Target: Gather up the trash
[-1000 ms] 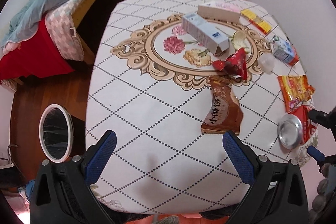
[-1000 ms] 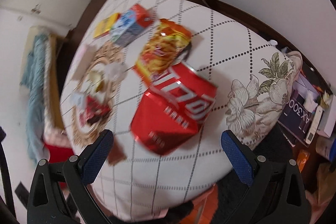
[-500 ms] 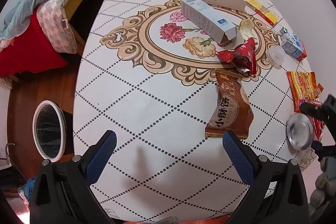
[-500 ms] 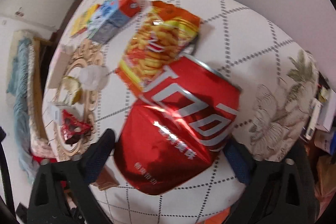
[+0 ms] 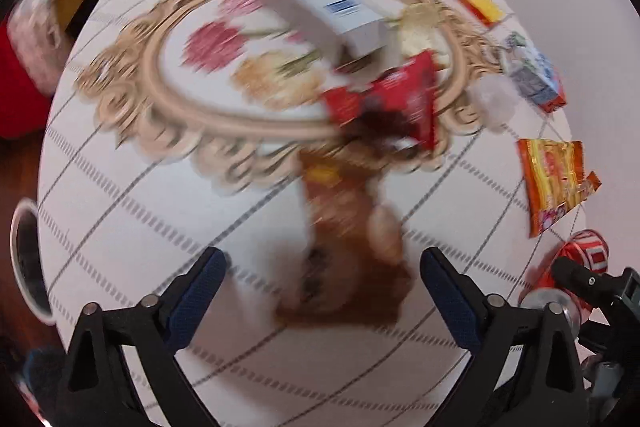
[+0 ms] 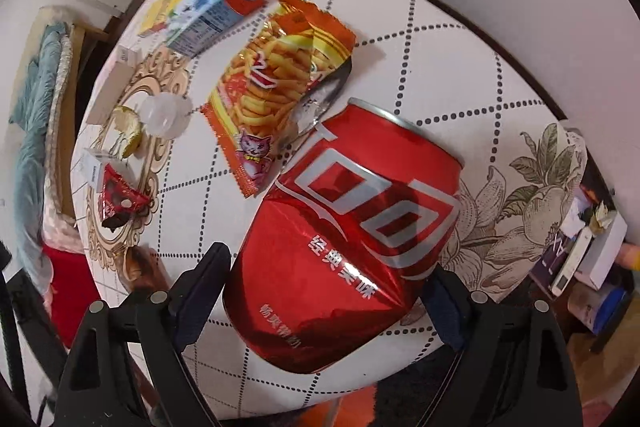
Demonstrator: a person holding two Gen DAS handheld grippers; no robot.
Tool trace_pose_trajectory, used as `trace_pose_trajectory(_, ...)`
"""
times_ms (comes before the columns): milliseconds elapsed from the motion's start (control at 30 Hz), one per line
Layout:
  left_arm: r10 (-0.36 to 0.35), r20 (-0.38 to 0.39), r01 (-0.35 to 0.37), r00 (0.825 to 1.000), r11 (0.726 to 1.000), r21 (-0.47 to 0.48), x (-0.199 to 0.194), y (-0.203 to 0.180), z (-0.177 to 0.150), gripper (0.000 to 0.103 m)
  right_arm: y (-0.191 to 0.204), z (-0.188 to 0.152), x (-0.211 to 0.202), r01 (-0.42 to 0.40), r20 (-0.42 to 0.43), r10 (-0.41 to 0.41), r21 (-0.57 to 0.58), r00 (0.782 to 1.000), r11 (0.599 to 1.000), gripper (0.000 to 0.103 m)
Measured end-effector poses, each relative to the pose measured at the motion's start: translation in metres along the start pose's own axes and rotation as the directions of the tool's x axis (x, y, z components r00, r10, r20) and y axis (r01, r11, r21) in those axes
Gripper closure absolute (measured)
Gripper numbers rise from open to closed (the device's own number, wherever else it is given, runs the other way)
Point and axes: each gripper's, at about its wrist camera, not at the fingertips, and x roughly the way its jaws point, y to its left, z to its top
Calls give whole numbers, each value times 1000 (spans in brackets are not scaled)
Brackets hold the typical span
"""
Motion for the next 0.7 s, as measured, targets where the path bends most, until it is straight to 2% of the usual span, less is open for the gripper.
trace_pose_trajectory(33, 19, 18, -19, 1000, 1000, 9, -1, -5, 2, 20, -3, 1, -2, -4, 3, 4, 14, 1000, 1000, 9)
trace_pose_trajectory(67, 42, 36, -43, 998, 999, 23, -2, -9, 2, 28, -2, 2, -1, 0, 7, 0, 34, 1000, 999, 7)
trace_pose_trajectory(133, 68, 51, -71, 996, 996, 50, -4, -15, 2, 57, 0, 3, 0, 8, 15, -9, 50, 1000, 999, 7)
trace_pose_trajectory(167, 83, 62, -87, 995, 994, 64, -7, -17, 1, 66, 1, 1, 1, 11, 24, -13, 54, 1000, 998, 7)
trace_pose_trajectory(200, 82, 69, -87, 994, 994, 72, -8, -18, -1, 68, 2, -1, -1, 17, 29, -18, 49, 999, 999, 8)
trace_pose_trajectory(267, 80, 79, -87, 994, 993, 78, -11, -19, -5, 71, -1, -6, -5, 23, 41, -25, 34, 999, 999, 16)
trace_pose_trajectory(367, 95, 102, -105, 990, 990, 96, -20, -18, -17, 81, -3, -7, -7, 13, 51, -13, 4, 999, 1000, 18)
trace_pose_trajectory(600, 90, 178, -109, 980, 989, 97, -61, -6, -42, 82, 5, -26, -27, -13, 100, 21, -85, 995, 996, 19)
trace_pose_trajectory(700, 81, 225, -103, 971, 991, 89, -80, -5, -36, 82, 15, -33, -42, -40, 119, 56, -131, 991, 991, 20)
